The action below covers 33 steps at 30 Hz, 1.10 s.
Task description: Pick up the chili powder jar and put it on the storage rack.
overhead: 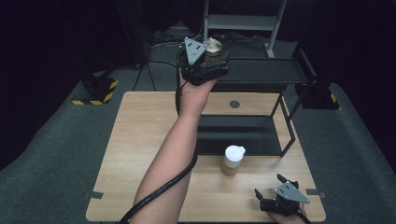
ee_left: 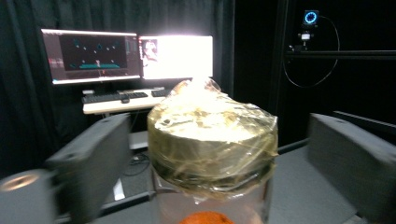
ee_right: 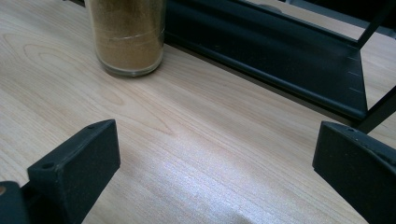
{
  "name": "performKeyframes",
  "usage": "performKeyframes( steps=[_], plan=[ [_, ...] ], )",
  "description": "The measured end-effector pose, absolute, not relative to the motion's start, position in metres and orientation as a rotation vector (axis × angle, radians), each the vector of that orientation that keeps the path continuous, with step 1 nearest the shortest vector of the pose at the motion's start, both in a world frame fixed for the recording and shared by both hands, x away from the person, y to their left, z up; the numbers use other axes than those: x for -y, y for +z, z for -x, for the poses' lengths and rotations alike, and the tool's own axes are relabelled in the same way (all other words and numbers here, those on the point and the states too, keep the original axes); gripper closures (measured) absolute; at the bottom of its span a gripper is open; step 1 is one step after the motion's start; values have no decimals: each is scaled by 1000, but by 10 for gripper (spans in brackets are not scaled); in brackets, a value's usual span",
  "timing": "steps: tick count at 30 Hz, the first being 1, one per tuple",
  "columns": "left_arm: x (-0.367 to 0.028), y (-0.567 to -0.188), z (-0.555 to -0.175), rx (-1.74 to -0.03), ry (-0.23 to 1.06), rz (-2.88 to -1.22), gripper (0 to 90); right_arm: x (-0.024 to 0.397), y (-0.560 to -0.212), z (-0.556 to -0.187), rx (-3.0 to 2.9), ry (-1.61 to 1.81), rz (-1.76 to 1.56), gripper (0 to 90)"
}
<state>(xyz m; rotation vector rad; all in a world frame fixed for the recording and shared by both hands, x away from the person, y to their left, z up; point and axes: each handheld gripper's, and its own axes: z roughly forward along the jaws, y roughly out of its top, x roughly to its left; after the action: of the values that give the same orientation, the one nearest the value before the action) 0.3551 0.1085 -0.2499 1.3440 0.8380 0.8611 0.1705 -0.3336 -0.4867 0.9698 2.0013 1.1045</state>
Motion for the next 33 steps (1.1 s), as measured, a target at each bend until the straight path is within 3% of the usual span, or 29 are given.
performKeyframes(
  steps=[33],
  plan=[
    [-133, -266, -279, -789, 895, -1386, 3, 331, -487, -170, -2002, 1090, -951, 0]
  ],
)
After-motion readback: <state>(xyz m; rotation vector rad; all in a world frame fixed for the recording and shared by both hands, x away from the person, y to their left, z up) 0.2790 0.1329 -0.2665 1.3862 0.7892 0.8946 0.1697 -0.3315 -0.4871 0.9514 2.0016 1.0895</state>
